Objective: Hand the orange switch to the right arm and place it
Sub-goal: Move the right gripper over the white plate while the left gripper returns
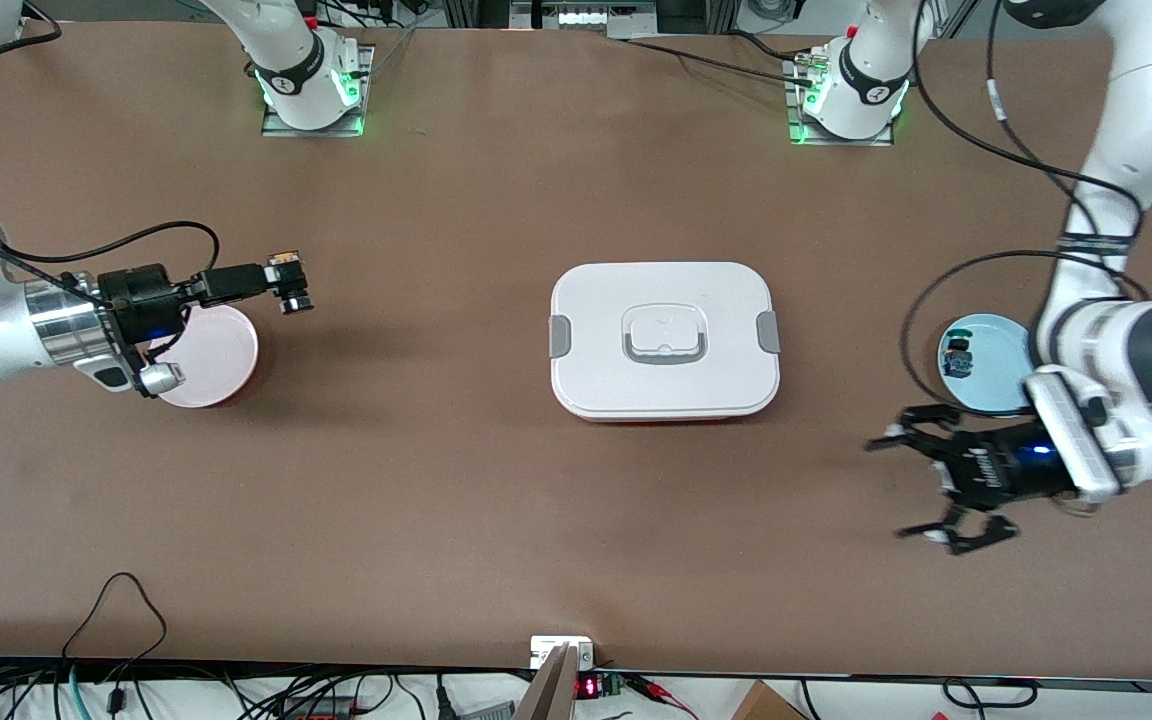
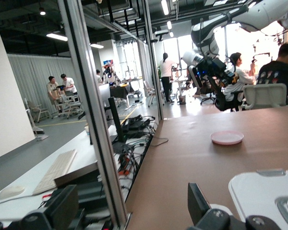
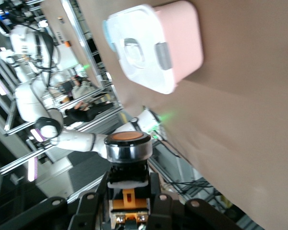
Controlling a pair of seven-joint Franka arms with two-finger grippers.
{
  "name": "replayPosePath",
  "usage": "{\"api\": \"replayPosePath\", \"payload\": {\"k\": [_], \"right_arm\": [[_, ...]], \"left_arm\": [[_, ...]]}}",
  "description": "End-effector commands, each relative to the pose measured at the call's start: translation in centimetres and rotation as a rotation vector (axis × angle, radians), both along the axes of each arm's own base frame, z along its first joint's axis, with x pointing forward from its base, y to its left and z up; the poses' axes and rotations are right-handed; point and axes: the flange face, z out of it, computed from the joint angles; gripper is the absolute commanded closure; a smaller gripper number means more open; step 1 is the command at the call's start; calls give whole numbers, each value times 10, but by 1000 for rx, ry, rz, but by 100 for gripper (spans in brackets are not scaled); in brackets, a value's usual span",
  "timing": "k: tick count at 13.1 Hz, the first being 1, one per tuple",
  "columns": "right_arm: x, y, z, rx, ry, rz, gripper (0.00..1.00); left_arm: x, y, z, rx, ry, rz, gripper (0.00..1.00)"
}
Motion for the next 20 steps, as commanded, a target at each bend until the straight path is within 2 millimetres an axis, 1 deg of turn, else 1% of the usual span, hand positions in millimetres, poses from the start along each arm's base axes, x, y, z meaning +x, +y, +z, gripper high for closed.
{"api": "replayPosePath", "payload": {"k": [1,2,3,4,5,7,8,9,10,11,12,13,14,15,16,17,20], "right_arm": [[2,-7,17,-78,-43,38,95],[3,-11,23,-141,-64,59,96],[4,-17,23,-202,-75,76,96],[4,-21,19,-240,-71,88,96],[3,-27,16,-291,-81,109,96],[2,-40,17,-447,-133,193,95],[1,-45,16,-486,-150,230,95],[1,-52,13,-500,-181,272,95],[1,-58,12,-518,-203,301,95],[2,-65,13,-572,-220,315,95],[2,-69,11,-611,-229,341,95],[2,-73,11,-613,-256,380,95],[3,-78,11,-611,-294,419,95],[4,-81,10,-607,-333,468,95],[5,-82,10,-600,-357,501,95],[5,-85,9,-597,-372,529,95],[7,-96,6,-564,-482,700,95]], "left_arm": [[-7,72,6,119,-25,17,0],[-12,98,2,164,-5,36,0],[-15,122,5,210,63,71,0],[-17,151,13,283,147,129,0],[-18,169,27,347,193,172,0],[-18,187,64,520,256,237,0],[-21,189,89,604,296,286,0],[-26,186,115,687,354,351,0],[-32,178,146,758,389,415,0],[-38,159,176,840,398,462,0],[-42,142,196,902,423,519,0],[-47,129,207,935,475,566,0],[-49,117,206,937,564,601,0],[-55,98,216,945,647,662,0],[-60,73,224,977,703,716,0],[-67,48,241,996,720,753,0],[-97,-9,271,955,892,855,0]]}}
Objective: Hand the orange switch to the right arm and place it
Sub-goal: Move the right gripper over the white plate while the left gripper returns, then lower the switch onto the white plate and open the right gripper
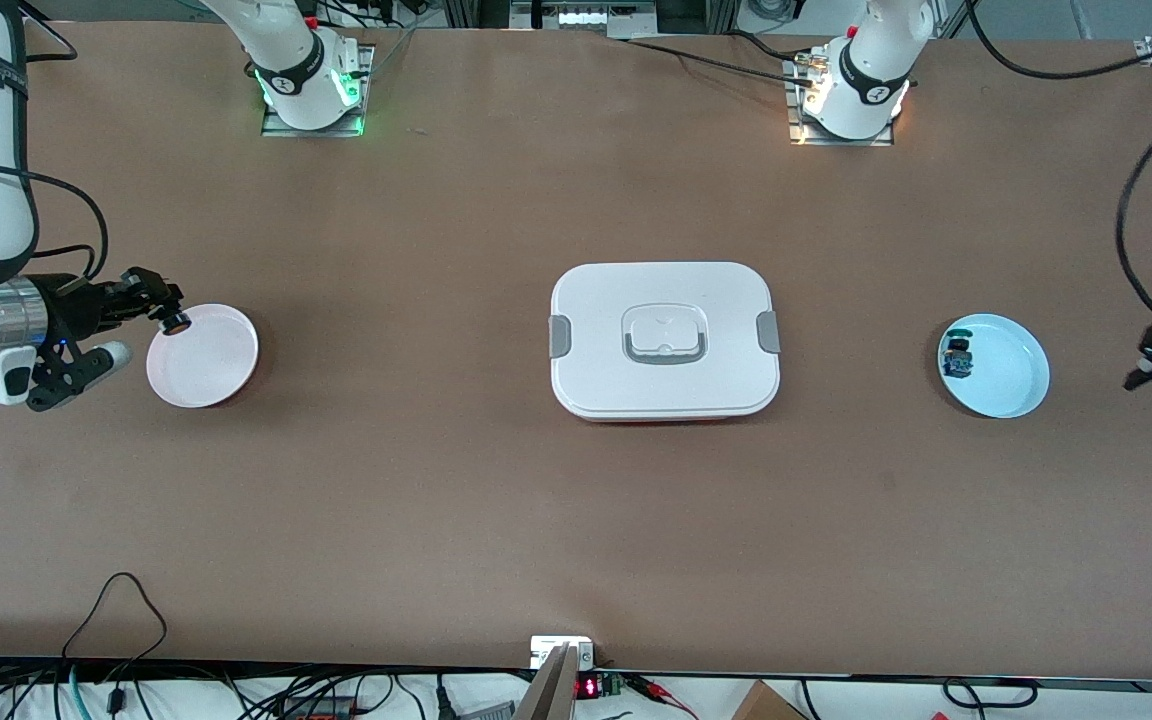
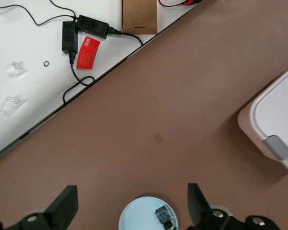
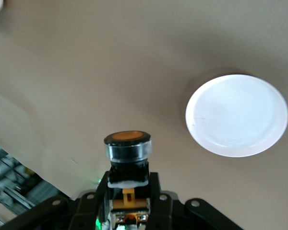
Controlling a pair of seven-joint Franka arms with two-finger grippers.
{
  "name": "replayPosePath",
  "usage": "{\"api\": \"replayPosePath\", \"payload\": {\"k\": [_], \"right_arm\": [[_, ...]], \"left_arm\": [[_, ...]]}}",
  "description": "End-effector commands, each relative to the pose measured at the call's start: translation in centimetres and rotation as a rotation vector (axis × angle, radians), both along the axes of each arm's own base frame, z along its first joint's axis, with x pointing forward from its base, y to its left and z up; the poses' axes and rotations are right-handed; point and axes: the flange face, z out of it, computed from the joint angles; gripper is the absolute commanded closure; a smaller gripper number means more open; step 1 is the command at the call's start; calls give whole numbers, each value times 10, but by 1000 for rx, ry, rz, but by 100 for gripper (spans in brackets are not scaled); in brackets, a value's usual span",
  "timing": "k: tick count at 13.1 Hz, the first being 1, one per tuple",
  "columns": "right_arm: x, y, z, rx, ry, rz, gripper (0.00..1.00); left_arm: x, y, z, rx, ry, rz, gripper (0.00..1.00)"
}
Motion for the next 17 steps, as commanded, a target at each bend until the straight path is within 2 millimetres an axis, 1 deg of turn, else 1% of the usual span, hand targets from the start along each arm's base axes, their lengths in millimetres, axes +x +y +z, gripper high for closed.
{"api": "replayPosePath", "payload": {"k": [1,2,3,4,5,6,7,9,10,11,13,15,16,17], "right_arm": [[4,-8,0,19,-62,161,95],[4,-12,-5,24,-75,200,95],[3,-16,-4,9,-102,248,95],[2,-14,0,0,-135,313,95],[-1,-14,-2,1,-155,347,95],[-3,-14,-6,10,-172,379,95],[-4,-16,-11,28,-206,449,95],[-11,-20,-15,40,-270,548,96],[-16,-20,-18,35,-291,573,96],[-22,-19,-19,25,-312,606,96],[-33,-19,-31,34,-364,709,96],[-38,-20,-44,54,-383,790,96],[-40,-20,-48,62,-377,804,96],[-41,-21,-51,68,-374,817,96]], "left_arm": [[-31,-38,25,22,79,163,0],[-36,-52,27,18,107,212,0],[-39,-64,26,14,130,242,0],[-44,-74,28,18,137,268,0],[-56,-95,32,29,140,257,0],[-71,-105,26,37,163,242,0],[-83,-106,28,28,154,231,0],[-105,-105,11,50,194,237,0],[-107,-104,0,53,192,243,0],[-111,-104,-4,58,188,258,0],[-117,-100,-14,59,208,286,0],[-123,-97,-22,50,233,435,0],[-125,-99,-29,50,250,519,0],[-128,-101,-33,52,260,559,0]]}}
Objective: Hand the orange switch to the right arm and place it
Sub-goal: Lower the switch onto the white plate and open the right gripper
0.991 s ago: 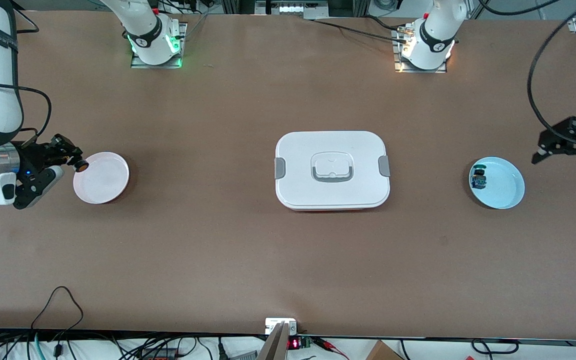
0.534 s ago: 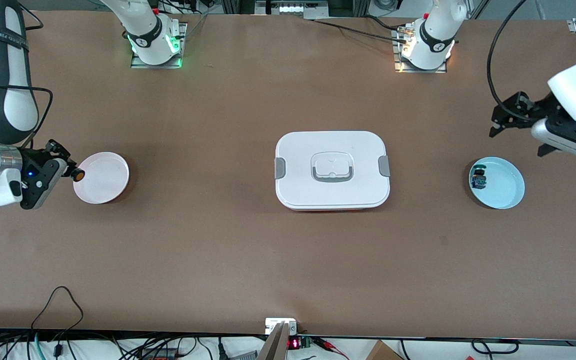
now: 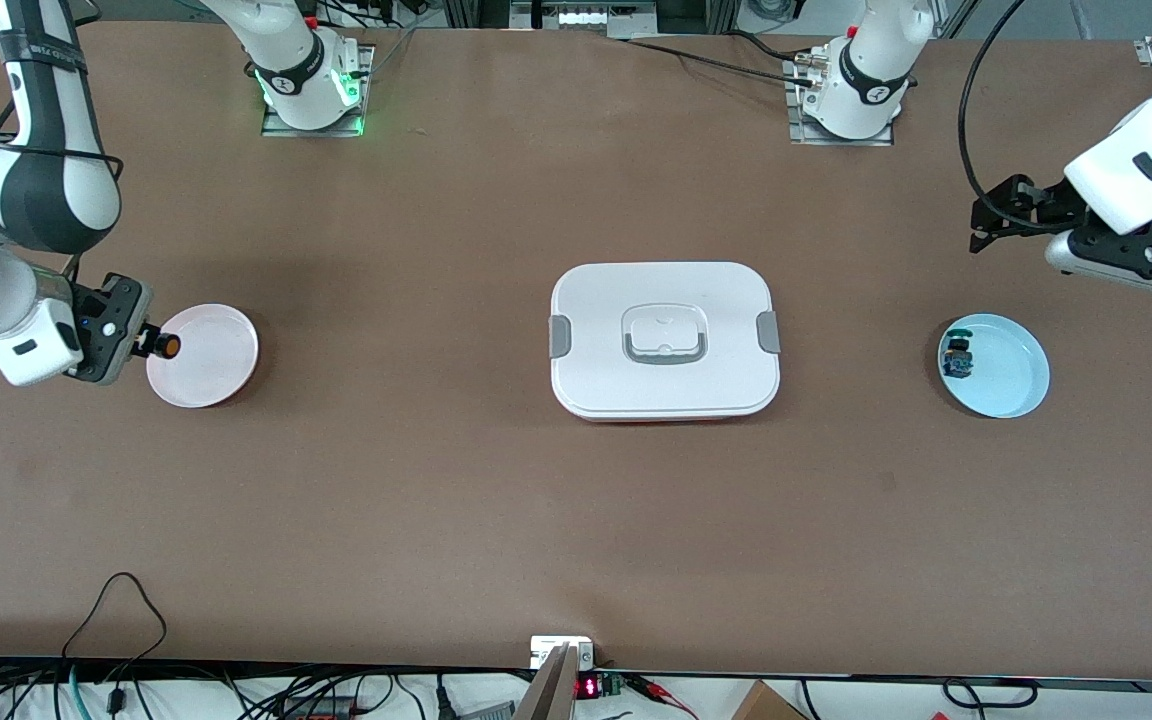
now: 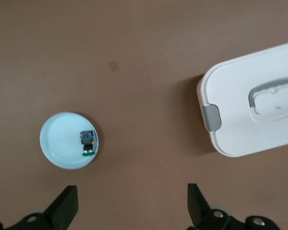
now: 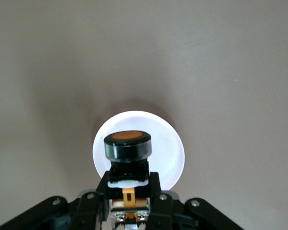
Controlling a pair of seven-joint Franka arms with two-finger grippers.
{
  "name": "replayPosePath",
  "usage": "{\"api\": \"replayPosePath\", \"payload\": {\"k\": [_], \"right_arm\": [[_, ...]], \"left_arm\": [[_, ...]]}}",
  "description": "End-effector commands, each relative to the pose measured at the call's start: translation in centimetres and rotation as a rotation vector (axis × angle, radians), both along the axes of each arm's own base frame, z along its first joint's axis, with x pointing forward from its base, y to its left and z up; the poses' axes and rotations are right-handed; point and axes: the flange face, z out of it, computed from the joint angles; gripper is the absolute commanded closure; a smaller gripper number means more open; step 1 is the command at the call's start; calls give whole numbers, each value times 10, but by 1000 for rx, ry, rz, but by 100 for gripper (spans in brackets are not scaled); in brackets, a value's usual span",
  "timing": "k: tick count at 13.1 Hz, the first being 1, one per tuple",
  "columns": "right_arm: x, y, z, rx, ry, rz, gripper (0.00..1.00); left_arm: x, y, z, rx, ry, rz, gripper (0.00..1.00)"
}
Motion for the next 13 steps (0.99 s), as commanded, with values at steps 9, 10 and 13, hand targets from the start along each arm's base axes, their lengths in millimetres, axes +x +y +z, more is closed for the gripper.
{"api": "replayPosePath", "payload": {"k": [9,10,13], "right_arm": [[-27,-20,-48,-9,-81,202,97],[-29,-21,-53,-14,-81,209,97],[-36,-27,-77,-25,-103,290,98]], "left_arm": [[-11,-3,-7,-7,-7,105,0],[-10,0,-7,-4,-4,119,0],[-6,2,-9,-1,9,120,0]]}}
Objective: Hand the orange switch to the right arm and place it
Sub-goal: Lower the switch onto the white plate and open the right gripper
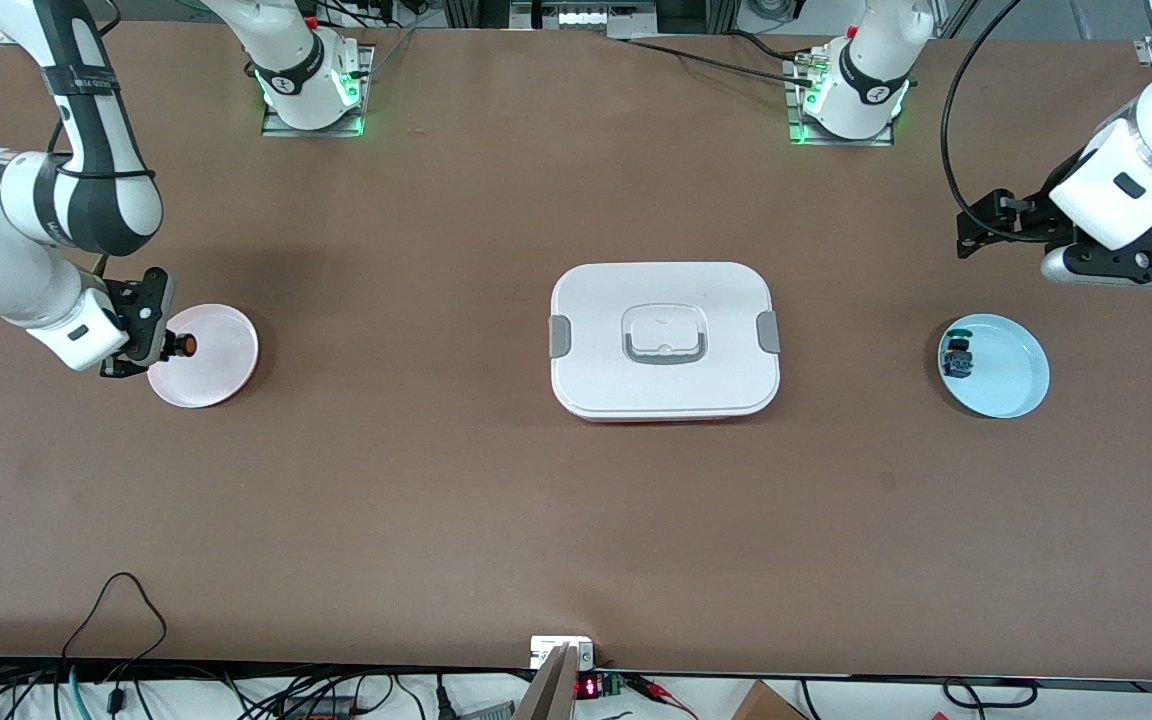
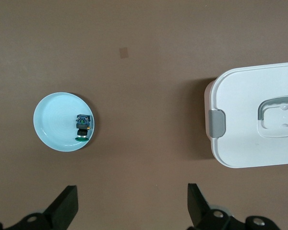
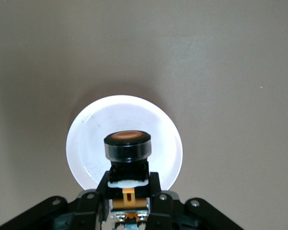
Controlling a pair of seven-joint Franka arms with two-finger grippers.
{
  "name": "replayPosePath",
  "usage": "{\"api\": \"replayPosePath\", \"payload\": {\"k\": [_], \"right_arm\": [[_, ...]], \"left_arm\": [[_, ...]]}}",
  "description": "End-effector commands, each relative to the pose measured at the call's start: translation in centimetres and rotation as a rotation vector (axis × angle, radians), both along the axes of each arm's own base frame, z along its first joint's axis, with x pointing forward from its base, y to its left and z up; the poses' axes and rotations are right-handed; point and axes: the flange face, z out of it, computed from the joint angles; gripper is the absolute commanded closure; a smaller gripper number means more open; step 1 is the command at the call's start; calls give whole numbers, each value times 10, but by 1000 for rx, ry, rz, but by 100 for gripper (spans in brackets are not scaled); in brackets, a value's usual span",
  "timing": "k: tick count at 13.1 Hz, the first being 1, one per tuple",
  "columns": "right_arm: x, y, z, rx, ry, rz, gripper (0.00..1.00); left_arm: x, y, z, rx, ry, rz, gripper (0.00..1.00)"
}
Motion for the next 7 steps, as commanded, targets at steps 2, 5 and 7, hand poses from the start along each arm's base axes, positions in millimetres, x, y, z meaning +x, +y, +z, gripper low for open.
{"api": "replayPosePath", "payload": {"k": [2,5,7], "right_arm": [[-19,-27,-32,-8,-35,47,98],[-30,-33,-60,-8,-69,57,98],[-35,-38,-74,-7,-71,51,98]], "left_arm": [[5,6,9,-14,-4,23,0],[13,14,-1,25,9,28,0],[19,14,15,30,-29,36,0]]}}
